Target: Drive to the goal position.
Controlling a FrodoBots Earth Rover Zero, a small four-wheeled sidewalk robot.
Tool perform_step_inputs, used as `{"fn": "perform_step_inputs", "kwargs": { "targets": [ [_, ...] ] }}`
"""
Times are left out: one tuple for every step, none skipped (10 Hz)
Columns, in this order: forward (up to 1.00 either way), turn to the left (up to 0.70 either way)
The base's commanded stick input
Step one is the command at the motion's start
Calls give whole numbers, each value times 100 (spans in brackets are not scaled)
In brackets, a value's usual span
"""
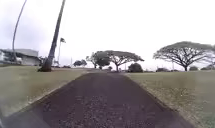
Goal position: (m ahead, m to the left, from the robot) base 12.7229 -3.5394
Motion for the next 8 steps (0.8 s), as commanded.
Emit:
{"fn": "perform_step_inputs", "kwargs": {
  "targets": [
    [70,0],
    [70,0],
    [70,0],
    [70,0],
    [70,0],
    [70,0],
    [70,0],
    [70,0]
  ]
}}
